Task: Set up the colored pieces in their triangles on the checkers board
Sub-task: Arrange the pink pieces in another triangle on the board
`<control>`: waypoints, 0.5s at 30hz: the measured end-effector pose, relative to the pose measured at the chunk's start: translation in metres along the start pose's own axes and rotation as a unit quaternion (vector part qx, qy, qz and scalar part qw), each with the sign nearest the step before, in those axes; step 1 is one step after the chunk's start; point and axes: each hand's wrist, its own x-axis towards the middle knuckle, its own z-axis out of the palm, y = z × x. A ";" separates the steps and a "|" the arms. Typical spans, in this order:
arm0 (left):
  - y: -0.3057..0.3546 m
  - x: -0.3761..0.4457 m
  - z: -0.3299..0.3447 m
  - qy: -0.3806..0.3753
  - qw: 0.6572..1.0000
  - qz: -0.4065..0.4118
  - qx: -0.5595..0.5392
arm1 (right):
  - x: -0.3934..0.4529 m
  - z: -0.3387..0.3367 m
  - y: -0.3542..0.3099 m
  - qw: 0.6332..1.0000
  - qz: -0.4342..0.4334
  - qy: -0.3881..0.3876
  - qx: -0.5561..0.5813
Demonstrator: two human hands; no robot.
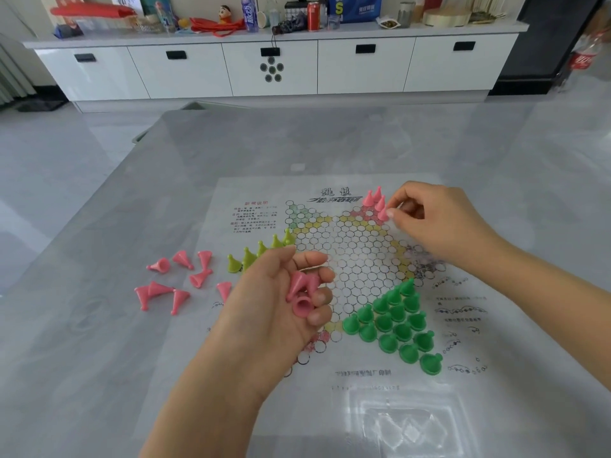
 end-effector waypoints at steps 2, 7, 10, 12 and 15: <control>-0.001 0.001 0.000 0.008 1.000 0.010 0.006 | -0.016 -0.003 -0.025 0.995 -0.073 -0.050 0.050; -0.005 0.001 0.000 -0.017 0.996 0.020 0.082 | -0.036 -0.001 -0.070 0.951 -0.274 -0.141 -0.018; -0.008 0.000 0.001 -0.031 0.994 0.029 0.103 | -0.038 0.006 -0.079 0.914 -0.359 -0.160 -0.100; -0.008 0.000 0.002 -0.030 0.993 0.034 0.110 | -0.038 0.009 -0.079 0.893 -0.400 -0.148 -0.142; -0.008 -0.002 0.003 -0.025 0.990 0.038 0.134 | -0.039 0.012 -0.077 0.871 -0.430 -0.134 -0.199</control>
